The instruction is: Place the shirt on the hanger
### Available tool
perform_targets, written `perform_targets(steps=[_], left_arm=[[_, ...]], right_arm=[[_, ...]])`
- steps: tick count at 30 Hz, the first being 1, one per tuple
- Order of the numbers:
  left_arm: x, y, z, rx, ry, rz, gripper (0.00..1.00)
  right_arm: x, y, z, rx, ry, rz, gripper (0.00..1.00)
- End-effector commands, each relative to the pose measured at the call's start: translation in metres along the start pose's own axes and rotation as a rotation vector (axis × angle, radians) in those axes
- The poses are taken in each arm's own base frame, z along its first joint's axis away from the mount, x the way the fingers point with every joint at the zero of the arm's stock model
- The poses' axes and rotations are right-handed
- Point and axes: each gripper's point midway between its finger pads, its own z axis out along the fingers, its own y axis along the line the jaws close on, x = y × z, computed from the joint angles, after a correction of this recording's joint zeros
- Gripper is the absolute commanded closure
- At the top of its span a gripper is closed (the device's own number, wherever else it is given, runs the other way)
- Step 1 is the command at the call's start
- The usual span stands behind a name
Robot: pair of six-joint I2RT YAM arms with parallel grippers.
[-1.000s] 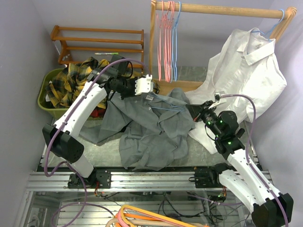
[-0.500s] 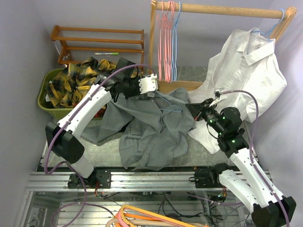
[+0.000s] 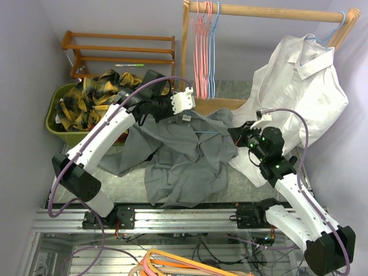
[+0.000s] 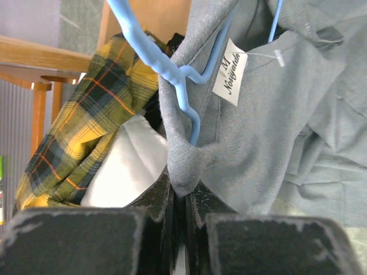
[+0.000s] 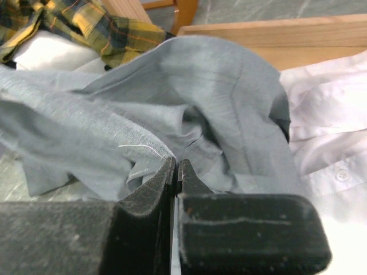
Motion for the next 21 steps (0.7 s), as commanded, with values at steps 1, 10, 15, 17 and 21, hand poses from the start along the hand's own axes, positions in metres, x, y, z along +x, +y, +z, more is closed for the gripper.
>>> perform_targets(steps=[1,10,15,17,21], left_arm=[[-0.005,-0.001,-0.036,0.014,-0.042,-0.034,0.93],[0.025,0.022,-0.046,-0.079,0.031,-0.069,0.93],[0.038,0.063,-0.048,-0.309,0.097,-0.111,0.93],[0.04,0.071,-0.047,-0.356,0.104,-0.118,0.93],[0.042,0.078,-0.043,-0.41,0.101,-0.129,0.93]], right_arm=[[-0.008,-0.035,0.0,0.162,-0.066,-0.017,1.0],[-0.028,-0.062,-0.018,0.282,-0.175,-0.008,1.0],[-0.011,-0.059,-0.012,0.252,-0.104,0.002,1.0],[-0.007,-0.055,-0.012,0.225,-0.085,0.013,1.0],[-0.006,-0.022,-0.013,0.068,-0.045,0.055,1.0]])
